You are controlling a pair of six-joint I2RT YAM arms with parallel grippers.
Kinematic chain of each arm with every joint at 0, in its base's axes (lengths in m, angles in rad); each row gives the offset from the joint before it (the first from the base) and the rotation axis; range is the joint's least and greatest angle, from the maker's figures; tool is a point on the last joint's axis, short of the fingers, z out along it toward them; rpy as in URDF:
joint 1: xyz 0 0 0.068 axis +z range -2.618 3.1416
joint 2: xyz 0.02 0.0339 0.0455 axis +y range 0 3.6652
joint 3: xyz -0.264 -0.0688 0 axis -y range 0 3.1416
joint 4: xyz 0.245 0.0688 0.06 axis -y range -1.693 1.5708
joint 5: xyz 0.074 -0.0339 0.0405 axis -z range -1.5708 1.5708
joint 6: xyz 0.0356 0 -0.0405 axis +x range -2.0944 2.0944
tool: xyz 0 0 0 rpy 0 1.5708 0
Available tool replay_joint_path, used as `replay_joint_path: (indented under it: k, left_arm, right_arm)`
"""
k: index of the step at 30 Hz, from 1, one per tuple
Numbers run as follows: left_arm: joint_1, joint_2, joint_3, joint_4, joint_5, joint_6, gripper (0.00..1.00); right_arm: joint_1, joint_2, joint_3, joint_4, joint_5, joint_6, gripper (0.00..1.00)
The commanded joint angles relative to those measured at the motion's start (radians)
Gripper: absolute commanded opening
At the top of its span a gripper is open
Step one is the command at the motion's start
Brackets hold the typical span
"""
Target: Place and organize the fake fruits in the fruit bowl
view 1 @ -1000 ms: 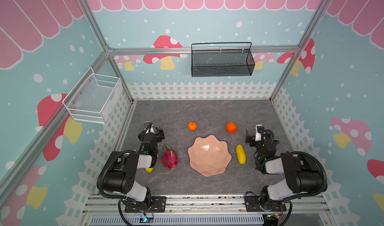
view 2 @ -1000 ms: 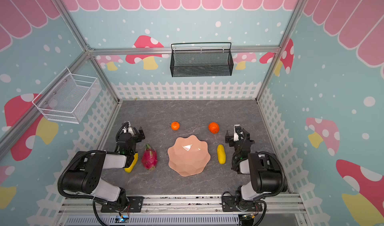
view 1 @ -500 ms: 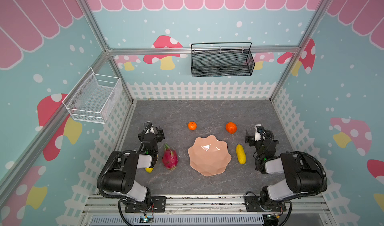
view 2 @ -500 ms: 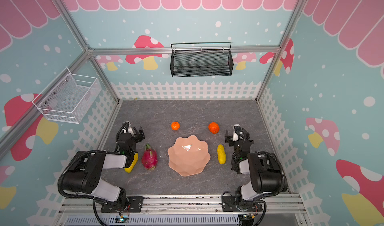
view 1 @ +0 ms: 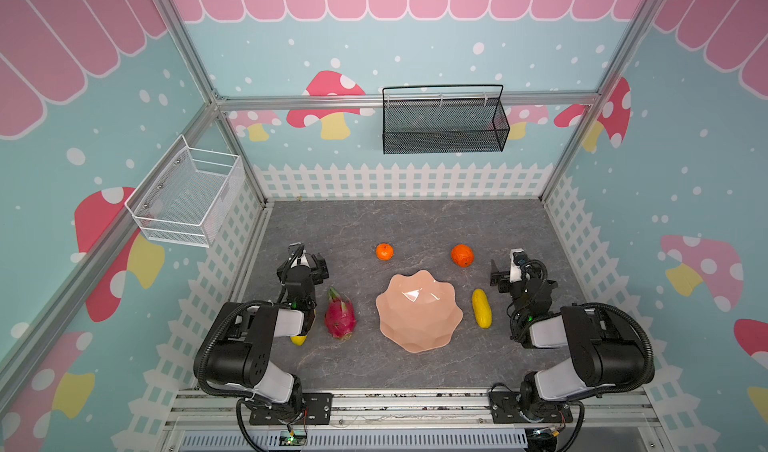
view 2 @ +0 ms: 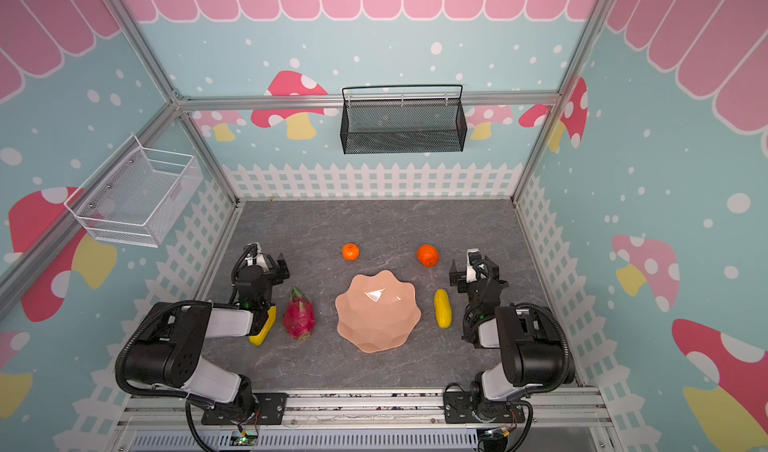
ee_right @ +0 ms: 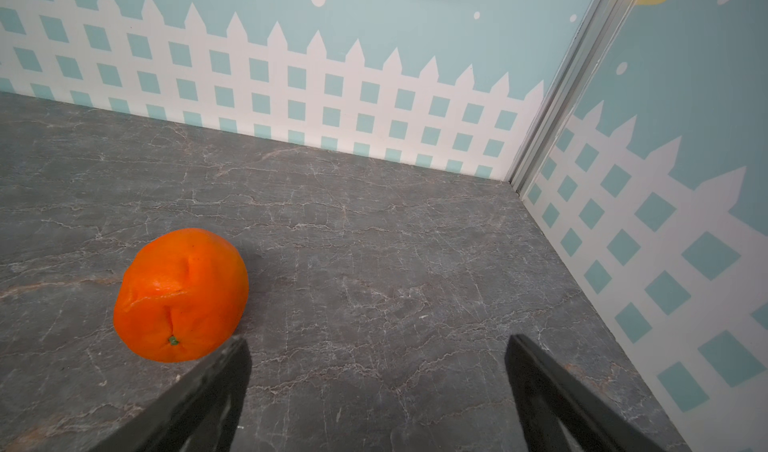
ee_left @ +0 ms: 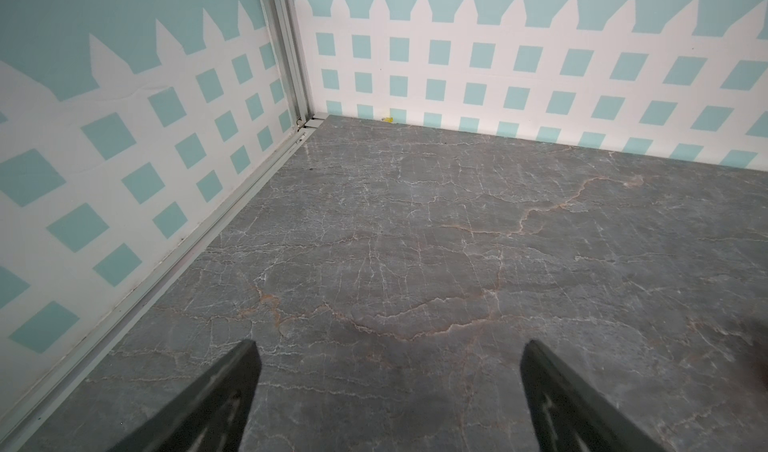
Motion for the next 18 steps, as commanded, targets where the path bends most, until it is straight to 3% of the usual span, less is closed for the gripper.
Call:
replay_joint_path:
  k: [1,5,7,9,13,18]
  left_arm:
    - [-0.018,-0.069,0.004,-0.010,-0.028,0.029,0.91]
    - [-0.095,-0.327,0.032,-0.297,-0.162,0.026,0.91]
    - [-0.126,-0.464,0.104,-0.623,-0.129,-0.054,0.91]
    - [-0.177,-0.544,0.145,-0.833,-0.139,-0.153,0.91]
    - [-0.264,-0.592,0.218,-1.160,-0.030,-0.336,0.90]
    - [-0.344,-0.548,0.285,-1.466,0.008,-0.443,0.91]
  right_arm:
    - [0.023,-0.115,-0.060,0.054,0.065,-0.015,0.97]
    - [0.041,-0.435,-0.074,-0.216,0.113,0.073,0.98]
    - [0.053,-0.544,-0.019,-0.412,0.051,0.130,1.00]
    - [0.089,-0.597,0.038,-0.530,-0.039,0.159,0.98]
    - [0.303,-0.618,0.174,-0.800,-0.133,0.138,0.98]
    - [0.601,-0.587,0.174,-0.887,-0.227,0.109,0.98]
